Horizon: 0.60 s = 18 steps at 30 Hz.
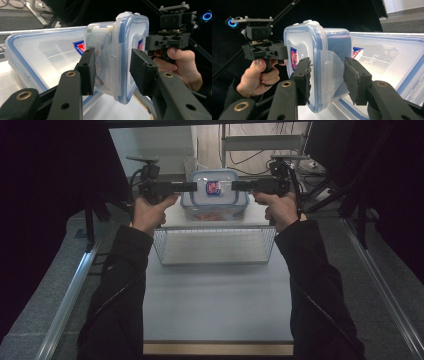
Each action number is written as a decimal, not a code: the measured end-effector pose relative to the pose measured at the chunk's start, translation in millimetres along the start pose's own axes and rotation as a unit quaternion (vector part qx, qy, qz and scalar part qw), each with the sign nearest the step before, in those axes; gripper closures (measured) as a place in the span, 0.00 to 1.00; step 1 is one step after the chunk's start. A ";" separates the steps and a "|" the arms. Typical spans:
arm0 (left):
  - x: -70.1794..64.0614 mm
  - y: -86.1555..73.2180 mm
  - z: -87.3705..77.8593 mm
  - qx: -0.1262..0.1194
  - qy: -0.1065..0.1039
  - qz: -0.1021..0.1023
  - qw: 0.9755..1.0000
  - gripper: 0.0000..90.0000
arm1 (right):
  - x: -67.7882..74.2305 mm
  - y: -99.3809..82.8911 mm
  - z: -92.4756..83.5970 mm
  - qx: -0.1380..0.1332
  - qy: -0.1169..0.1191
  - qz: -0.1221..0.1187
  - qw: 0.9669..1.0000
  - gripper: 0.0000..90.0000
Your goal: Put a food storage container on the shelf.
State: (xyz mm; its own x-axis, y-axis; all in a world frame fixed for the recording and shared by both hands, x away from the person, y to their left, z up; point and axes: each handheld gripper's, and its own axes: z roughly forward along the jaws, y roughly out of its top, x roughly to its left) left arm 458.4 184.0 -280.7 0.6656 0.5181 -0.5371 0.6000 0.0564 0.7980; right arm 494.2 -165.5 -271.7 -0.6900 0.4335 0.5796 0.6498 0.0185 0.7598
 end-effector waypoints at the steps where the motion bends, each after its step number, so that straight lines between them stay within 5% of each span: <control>1: -0.1 0.1 -0.1 0.001 0.002 0.005 1.000 0.63 | -0.2 0.2 0.1 0.000 0.000 0.001 1.000 0.64; 10: -7.4 0.3 5.5 0.018 0.052 0.046 0.997 0.57 | 1.9 1.4 5.4 -0.006 -0.022 -0.009 1.000 0.61; 14: -7.7 0.0 7.8 0.017 0.058 0.041 0.997 0.55 | 1.2 1.5 6.1 -0.014 -0.031 -0.010 0.999 0.59; 18: -7.5 -0.8 10.9 0.011 0.064 0.035 0.997 0.47 | 1.8 1.8 7.2 -0.024 -0.063 -0.028 0.997 0.57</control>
State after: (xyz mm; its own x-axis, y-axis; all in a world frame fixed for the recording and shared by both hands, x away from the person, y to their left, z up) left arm 457.9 170.7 -280.3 0.6450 0.6254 -0.4391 0.5639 -0.0019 0.8258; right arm 496.4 -158.2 -271.4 -0.6775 0.5435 0.4957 0.5930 0.0049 0.8052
